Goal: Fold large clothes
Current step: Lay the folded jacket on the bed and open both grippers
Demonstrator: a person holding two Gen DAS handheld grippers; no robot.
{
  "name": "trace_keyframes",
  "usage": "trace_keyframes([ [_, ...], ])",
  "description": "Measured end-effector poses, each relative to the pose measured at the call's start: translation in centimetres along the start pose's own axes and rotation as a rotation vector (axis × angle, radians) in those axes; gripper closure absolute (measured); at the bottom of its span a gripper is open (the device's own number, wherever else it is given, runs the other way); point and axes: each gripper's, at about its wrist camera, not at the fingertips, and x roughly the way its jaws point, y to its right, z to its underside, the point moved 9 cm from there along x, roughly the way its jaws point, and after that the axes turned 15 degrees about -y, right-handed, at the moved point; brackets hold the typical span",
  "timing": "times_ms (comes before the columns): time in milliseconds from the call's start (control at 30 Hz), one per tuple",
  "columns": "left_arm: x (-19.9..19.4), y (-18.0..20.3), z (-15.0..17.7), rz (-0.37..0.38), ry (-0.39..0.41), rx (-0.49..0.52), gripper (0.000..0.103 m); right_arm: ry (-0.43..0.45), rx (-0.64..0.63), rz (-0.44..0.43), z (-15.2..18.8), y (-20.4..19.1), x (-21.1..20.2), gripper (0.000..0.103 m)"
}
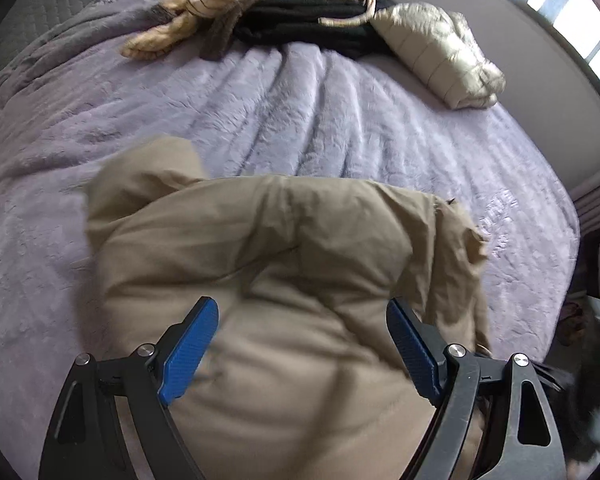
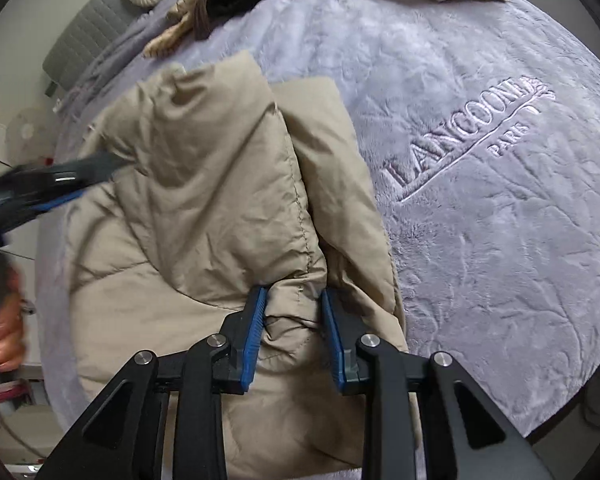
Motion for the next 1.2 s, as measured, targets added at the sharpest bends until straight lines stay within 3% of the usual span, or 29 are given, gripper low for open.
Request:
trace_keyframes([
  [167, -3.6, -3.9, 3.2, 0.029, 0.040, -0.062, 0.017, -0.018, 0.012, -0.001, -0.5, 0.6, 1.3, 0.069],
  [233, -4.2, -5.9, 4.8, 0.064, 0.032, -0.109, 0.006, -0.024, 0.033, 0.006, -0.5, 0.6, 1.4, 0.068],
  [267, -4.2, -6.9, 5.7, 0.083, 0.026, -0.132, 0.000, -0.023, 0.038, 0.013, -0.6, 0.4, 1.2, 0.068],
  [533, -0.7, -11.2, 11.5, 0.215, -0.081, -0.225, 0.001, -0.005, 0.102, 0.080, 0.1, -0.7, 0.2, 0.060],
  [800, 1.1, -12.4, 13.6, 0.162, -0.128, -0.200, 0.001, -0.007, 0.144, 0.117, 1.0, -2.2, -1.6, 0.056],
  [833, 1.0, -12.4, 13.6, 0.160, -0.128, -0.201, 0.001, -0.015, 0.139, 0.120, 1.1, -2.5, -1.8, 0.054],
  [900, 0.9, -12.7, 13.6, 0.156, -0.122, -0.204, 0.001, -0.027, 0.119, 0.116, 1.1, -2.8, -2.2, 0.040],
  [1000, 0.9, -13.1, 13.6, 0.134, -0.118, -0.225, 0.001, -0.038, 0.076, 0.093, 0.6, -3.4, -3.2, 0.033],
  [1200, 1.4, -12.6, 13.1, 0.168, -0.131, -0.266, 0.001, -0.050, -0.004, 0.073, -2.1, -4.0, -4.7, 0.017],
])
